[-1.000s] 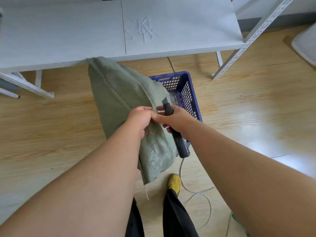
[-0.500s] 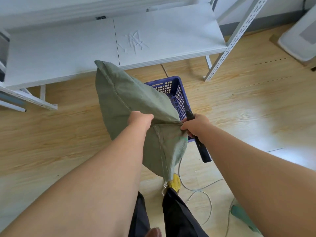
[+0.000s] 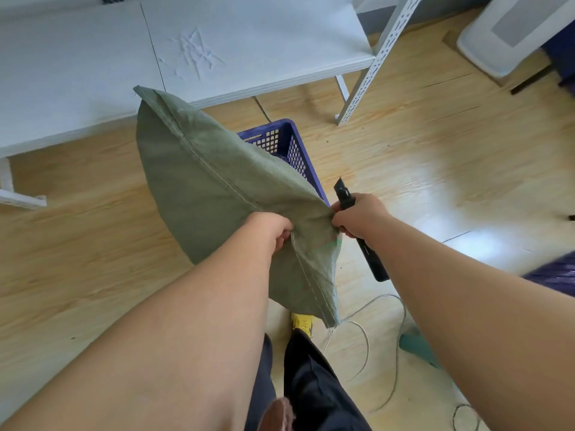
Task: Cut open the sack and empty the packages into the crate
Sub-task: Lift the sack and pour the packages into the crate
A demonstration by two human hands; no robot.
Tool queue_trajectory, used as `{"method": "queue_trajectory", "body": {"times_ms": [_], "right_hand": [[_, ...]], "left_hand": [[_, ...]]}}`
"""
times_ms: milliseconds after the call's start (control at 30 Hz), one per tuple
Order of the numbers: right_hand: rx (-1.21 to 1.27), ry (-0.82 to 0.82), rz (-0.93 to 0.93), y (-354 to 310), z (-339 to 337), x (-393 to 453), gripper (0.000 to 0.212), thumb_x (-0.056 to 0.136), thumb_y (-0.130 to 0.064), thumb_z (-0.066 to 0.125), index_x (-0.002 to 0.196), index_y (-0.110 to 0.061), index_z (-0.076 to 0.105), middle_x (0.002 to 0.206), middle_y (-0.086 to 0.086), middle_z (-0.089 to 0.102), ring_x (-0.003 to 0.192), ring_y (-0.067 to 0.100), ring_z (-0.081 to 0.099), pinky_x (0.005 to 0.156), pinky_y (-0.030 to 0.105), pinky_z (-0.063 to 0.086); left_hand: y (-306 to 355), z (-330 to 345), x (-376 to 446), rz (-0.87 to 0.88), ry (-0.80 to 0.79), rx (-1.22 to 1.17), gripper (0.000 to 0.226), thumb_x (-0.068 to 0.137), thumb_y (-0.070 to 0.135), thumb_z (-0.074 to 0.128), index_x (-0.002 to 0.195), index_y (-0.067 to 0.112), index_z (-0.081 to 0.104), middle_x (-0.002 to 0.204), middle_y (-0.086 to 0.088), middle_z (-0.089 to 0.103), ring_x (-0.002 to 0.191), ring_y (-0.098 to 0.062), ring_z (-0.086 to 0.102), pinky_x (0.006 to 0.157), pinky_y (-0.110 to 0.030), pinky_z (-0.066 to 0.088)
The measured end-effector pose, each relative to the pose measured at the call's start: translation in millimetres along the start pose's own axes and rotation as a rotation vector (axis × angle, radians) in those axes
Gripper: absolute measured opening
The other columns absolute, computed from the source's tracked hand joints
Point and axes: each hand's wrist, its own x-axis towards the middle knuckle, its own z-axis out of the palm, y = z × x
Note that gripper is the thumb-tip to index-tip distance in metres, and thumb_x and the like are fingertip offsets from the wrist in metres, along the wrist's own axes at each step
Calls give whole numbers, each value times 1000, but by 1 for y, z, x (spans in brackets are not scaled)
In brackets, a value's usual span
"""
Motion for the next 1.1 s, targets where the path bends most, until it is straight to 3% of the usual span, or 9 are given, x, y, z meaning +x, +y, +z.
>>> {"method": "queue_trajectory", "body": {"times_ms": [133, 233, 367, 467, 533, 633, 733, 900, 1100], "right_hand": [[6, 72, -146, -20, -5, -10, 21, 79, -23, 74, 98, -22, 66, 91, 3, 71, 80, 24, 68, 82, 40, 57], [47, -65, -252, -49, -13, -22, 31, 70, -39, 83, 92, -27, 65, 80, -4, 67, 68, 15, 61, 71, 34, 54], [-192, 22, -307, -75, -19, -31, 31, 70, -25, 80, 94, -25, 60, 82, -4, 64, 66, 11, 56, 54, 24, 43], [-61, 123, -295, -78, -22, -35, 21, 78, -10, 64, 93, -23, 69, 84, 0, 67, 70, 17, 58, 57, 25, 46], [-3, 87, -286, -78, -22, -38, 21, 78, -7, 62, 87, -25, 69, 78, -4, 64, 70, 15, 59, 59, 25, 49], [35, 52, -301, -79, -24, -43, 22, 77, -5, 61, 78, -27, 66, 75, -4, 63, 66, 13, 57, 56, 24, 47], [90, 69, -339, -85, -30, -46, 24, 75, -3, 61, 76, -27, 66, 74, -1, 64, 62, 15, 55, 57, 27, 49], [115, 169, -367, -89, -41, -53, 22, 75, -6, 60, 78, -27, 67, 74, -2, 66, 65, 16, 59, 60, 31, 52], [189, 273, -332, -88, -65, -64, 19, 76, -9, 65, 80, -28, 65, 70, -8, 62, 63, 13, 57, 56, 27, 49]], "left_hand": [[31, -6, -23, 73, -114, -166, 19, 85, 5, 65, 74, 16, 55, 65, 1, 55, 56, -4, 50, 34, -10, 33], [56, -6, -45, 212, -169, -189, 22, 83, 5, 67, 79, 23, 54, 71, 0, 61, 60, -9, 56, 42, -16, 38], [75, -14, -64, 338, -215, -160, 18, 79, 5, 72, 82, 20, 62, 69, -2, 67, 47, -11, 64, 39, -16, 43], [80, -25, -69, 412, -265, -78, 13, 86, 9, 67, 90, 22, 65, 74, 1, 69, 63, -12, 67, 52, -22, 51], [85, -35, -65, 522, -86, 186, 28, 91, 5, 54, 102, 27, 66, 91, 3, 64, 86, -17, 64, 68, -30, 53], [92, -51, -61, 765, 305, 917, 69, 81, -10, 41, 123, 42, 58, 126, 4, 42, 114, -20, 46, 80, -34, 47], [96, -58, -61, 929, 293, 1236, 61, 83, -5, 44, 123, 41, 55, 134, 6, 41, 116, -21, 47, 83, -36, 45], [129, -51, -74, 926, 398, 1198, 34, 86, 2, 43, 110, 16, 62, 111, -5, 54, 93, -24, 50, 73, -30, 35], [163, -38, -107, 1151, 445, 976, 28, 87, -1, 46, 94, 18, 67, 110, -2, 63, 101, -21, 58, 74, -27, 42]]}}
